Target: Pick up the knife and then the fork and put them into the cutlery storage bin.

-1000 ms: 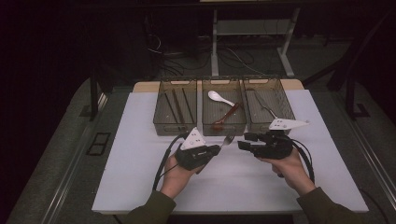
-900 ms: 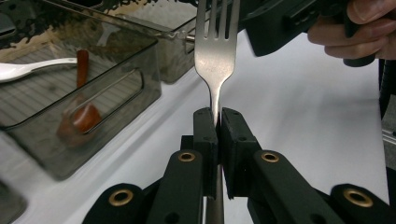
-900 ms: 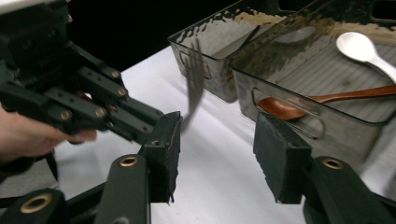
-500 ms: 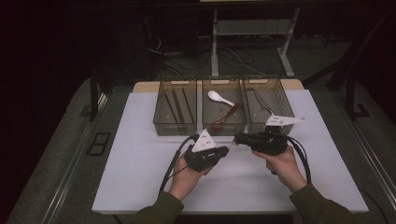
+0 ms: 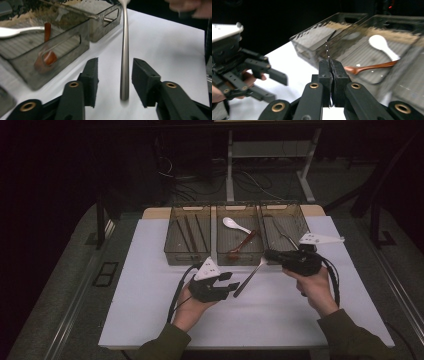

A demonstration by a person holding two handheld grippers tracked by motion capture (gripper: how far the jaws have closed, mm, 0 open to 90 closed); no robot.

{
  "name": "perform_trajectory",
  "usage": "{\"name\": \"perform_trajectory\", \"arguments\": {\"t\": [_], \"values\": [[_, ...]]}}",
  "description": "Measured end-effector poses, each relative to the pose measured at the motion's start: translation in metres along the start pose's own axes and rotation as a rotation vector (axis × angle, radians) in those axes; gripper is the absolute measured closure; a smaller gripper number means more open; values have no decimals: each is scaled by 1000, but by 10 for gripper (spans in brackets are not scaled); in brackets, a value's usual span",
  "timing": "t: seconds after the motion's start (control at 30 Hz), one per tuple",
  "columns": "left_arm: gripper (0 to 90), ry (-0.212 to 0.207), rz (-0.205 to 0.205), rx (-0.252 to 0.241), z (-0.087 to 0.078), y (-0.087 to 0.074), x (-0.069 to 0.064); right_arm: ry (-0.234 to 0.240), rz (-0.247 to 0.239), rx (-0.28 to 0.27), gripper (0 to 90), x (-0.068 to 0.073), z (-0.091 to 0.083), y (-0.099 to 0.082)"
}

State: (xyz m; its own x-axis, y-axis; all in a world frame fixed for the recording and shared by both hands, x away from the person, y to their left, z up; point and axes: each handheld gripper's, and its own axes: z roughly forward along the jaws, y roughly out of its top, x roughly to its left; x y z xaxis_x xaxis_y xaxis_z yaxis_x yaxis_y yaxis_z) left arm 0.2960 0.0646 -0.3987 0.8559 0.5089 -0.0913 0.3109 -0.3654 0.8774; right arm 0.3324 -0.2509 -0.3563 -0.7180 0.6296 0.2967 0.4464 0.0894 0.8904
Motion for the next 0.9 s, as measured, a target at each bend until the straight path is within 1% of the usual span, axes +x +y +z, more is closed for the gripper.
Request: {"name": "perform_trajectory", "arguments": {"t": [0.03,0.2,0.27,0.33,0.4,0.5,0.57,0.67,0.77,0.9], "values": [[519,-3,-2,4,-2,-2,1,-11,8,-8,874,-3,-4,4],[448,4,-10,20,-18,-16,11,-65,12,-53,874,-22,-25,22],[426,9,-28,22,-23,-22,14,-89,11,-64,874,-28,-31,29],[408,14,-34,26,-29,-27,17,-110,18,-82,874,-37,-39,37],[388,20,-43,25,-34,-33,20,-133,27,-96,874,-44,-46,44],[352,22,-41,26,-42,-41,24,-169,30,-119,874,-55,-55,54],[337,30,-49,20,-46,-46,27,-193,37,-129,874,-63,-60,60],[304,34,-60,16,-53,-51,31,-226,49,-141,874,-76,-65,66],[259,34,-58,23,-56,-57,33,-257,66,-134,874,-89,-66,69],[207,37,-45,39,-61,-64,35,-294,93,-124,874,-106,-66,68]]}}
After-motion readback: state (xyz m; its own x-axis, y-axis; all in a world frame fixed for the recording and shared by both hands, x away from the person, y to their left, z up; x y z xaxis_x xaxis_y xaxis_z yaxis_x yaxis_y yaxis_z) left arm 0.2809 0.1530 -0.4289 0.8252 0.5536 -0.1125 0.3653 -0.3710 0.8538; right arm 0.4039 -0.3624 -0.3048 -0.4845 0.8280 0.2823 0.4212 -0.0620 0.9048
